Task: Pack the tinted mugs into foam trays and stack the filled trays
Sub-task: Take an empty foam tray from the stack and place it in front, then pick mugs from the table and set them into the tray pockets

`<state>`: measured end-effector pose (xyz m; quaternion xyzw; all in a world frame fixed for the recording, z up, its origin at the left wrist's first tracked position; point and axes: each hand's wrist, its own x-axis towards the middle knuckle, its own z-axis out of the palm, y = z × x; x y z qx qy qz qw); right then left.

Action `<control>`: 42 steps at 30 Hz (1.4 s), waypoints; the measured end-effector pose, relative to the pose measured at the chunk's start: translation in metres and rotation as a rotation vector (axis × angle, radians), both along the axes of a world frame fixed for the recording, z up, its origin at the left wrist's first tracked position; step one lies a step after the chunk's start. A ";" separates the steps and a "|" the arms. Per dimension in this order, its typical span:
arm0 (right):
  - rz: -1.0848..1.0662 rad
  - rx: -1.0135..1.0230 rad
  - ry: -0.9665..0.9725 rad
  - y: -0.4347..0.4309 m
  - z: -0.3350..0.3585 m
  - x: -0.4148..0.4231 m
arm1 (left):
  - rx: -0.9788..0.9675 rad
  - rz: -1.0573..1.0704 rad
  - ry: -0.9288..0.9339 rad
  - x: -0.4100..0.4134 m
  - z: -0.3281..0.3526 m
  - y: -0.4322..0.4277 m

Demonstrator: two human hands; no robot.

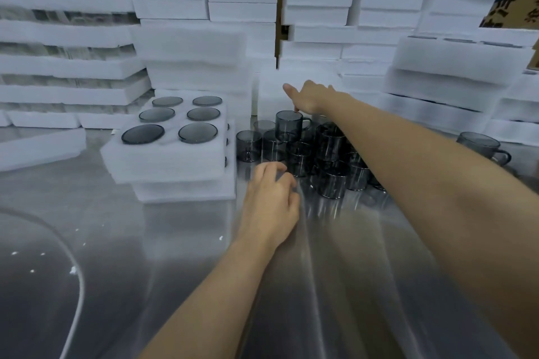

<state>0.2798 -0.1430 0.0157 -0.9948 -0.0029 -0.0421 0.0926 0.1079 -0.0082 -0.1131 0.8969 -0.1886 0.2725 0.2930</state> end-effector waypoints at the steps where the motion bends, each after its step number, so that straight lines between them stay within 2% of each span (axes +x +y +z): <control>1: 0.001 -0.005 0.026 0.000 0.000 0.000 | 0.003 -0.002 0.004 0.001 0.001 0.000; 3: 0.003 -0.037 0.056 -0.002 -0.003 0.000 | 0.005 -0.005 0.010 0.000 0.001 0.000; 4: 0.021 -0.053 0.008 -0.003 -0.003 0.000 | -0.002 -0.005 0.007 0.000 0.001 0.000; 9: 0.209 -0.103 -0.641 0.000 0.020 -0.034 | -0.040 0.003 -0.005 0.003 0.000 0.001; 15: 0.654 -0.117 -1.067 -0.002 0.033 -0.166 | -0.063 -0.019 0.038 -0.003 0.010 -0.001; 18: 0.750 -0.069 -0.979 -0.011 0.011 -0.242 | -0.175 0.020 0.109 -0.002 0.009 -0.001; 21: 0.663 -0.023 -0.791 -0.033 -0.020 -0.295 | -0.416 0.116 0.385 -0.009 0.010 0.006; 23: 0.597 -0.030 -0.669 -0.047 -0.041 -0.315 | -0.732 0.086 0.320 -0.013 0.018 0.009; 25: 0.600 -0.078 -0.560 -0.056 -0.056 -0.325 | -0.909 0.059 0.222 -0.016 0.026 0.009; 26: 0.617 -0.074 -0.553 -0.060 -0.060 -0.327 | -0.983 0.024 0.213 -0.016 0.028 0.007; 28: 0.614 0.055 -0.716 -0.073 -0.062 -0.322 | -1.085 -0.026 0.271 -0.018 0.029 0.008; 29: 0.549 0.195 -0.843 -0.082 -0.062 -0.316 | -1.099 -0.032 0.306 -0.020 0.028 0.009; 31: 0.273 0.565 -0.994 -0.105 -0.061 -0.297 | -1.037 -0.037 0.361 -0.022 0.028 0.013; 33: 0.008 0.845 -0.973 -0.129 -0.069 -0.277 | -0.926 -0.071 0.396 -0.023 0.026 0.015; 34: -0.069 0.906 -0.937 -0.140 -0.077 -0.269 | -0.871 -0.106 0.421 -0.024 0.025 0.015; 38: -0.162 0.846 -0.886 -0.172 -0.104 -0.251 | -0.660 -0.231 0.507 -0.024 0.022 0.014; 42: -0.106 0.666 -0.906 -0.176 -0.106 -0.231 | -0.539 -0.257 0.529 -0.022 0.020 0.016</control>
